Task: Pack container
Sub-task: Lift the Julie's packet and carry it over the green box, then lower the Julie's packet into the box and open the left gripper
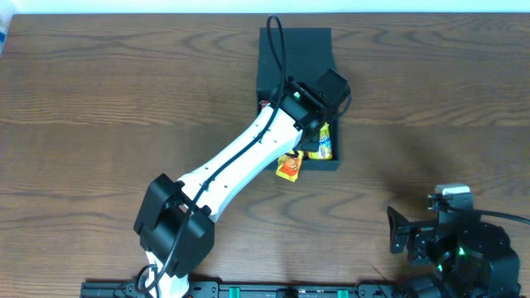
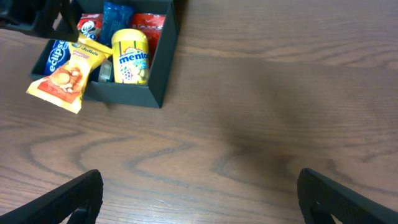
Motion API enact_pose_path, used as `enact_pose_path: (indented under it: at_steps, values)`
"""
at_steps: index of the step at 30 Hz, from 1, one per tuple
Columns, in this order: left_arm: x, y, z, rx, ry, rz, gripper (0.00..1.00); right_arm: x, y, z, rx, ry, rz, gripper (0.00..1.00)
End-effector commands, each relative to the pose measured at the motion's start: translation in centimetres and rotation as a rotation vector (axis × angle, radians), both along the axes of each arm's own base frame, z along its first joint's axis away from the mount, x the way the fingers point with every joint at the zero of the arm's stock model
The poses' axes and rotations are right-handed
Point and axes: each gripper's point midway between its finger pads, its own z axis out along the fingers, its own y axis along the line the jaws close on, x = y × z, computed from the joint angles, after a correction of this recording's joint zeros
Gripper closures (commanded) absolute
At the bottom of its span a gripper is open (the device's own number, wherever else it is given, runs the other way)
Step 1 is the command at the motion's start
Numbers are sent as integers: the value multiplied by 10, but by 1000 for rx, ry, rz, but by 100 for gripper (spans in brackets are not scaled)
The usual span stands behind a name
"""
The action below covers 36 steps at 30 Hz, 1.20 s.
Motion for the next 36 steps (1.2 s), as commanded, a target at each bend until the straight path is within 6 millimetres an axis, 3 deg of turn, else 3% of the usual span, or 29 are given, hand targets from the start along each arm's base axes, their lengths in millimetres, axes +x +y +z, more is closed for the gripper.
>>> enact_pose_path:
  at_steps: [1,13,29,36]
  values:
    - [-6,-4,4,12,-13,-21,27,0,-1,0,8,2,-14,1]
    - [-23,9,-33,65,48,23,21,0,-1,0,8,2,-14,1]
    - [-24,-3,-55,62,50,3,21,0,-1,0,8,2,-14,1]
    - [-22,-7,-56,49,37,-2,51,0,-1,0,8,2,-14,1]
